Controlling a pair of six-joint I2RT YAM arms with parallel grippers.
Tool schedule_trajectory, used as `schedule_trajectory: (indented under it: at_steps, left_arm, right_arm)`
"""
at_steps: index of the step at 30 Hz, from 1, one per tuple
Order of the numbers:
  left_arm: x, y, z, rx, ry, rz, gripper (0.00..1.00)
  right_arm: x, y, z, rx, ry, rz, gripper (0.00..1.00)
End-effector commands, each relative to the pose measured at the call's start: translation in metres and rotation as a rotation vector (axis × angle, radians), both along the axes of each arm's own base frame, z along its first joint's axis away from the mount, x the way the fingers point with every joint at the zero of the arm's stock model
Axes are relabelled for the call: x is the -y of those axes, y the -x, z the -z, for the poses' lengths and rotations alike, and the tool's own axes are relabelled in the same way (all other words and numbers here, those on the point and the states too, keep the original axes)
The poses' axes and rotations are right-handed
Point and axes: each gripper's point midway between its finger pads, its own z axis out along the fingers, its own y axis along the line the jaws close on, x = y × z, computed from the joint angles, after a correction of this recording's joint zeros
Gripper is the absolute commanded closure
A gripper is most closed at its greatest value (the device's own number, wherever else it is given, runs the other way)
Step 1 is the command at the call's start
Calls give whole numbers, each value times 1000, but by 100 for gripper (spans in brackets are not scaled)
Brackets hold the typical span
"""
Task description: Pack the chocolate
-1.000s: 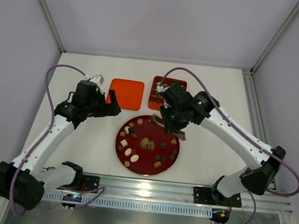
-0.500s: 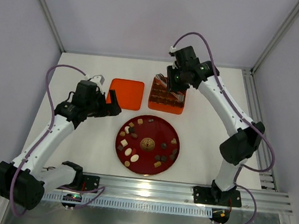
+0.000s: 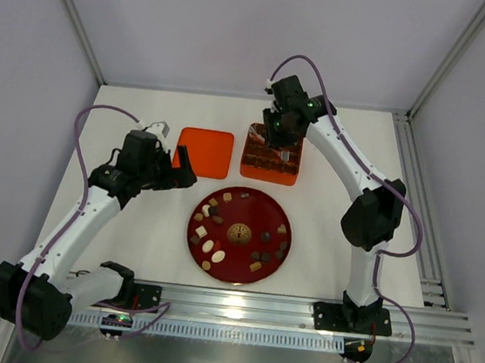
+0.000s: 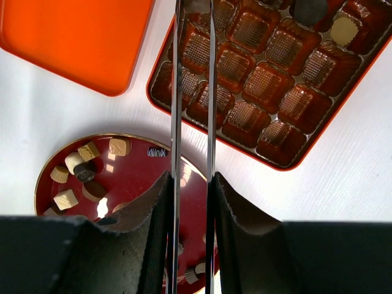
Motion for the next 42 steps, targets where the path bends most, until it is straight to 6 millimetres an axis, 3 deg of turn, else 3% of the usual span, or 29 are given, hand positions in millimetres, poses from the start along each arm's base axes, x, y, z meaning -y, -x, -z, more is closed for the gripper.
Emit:
schedule_trajectory:
  at_steps: [1, 26, 42]
  left_arm:
    - [2, -5, -13, 33, 15, 7, 0]
    - [2, -5, -12, 33, 14, 7, 0]
    - [1, -6, -12, 31, 14, 4, 0]
  right_arm:
    - [0, -14, -12, 76, -2, 9, 75]
    - [-1, -12, 26, 14, 20, 7, 74]
    - [-2, -12, 23, 20, 13, 6, 58]
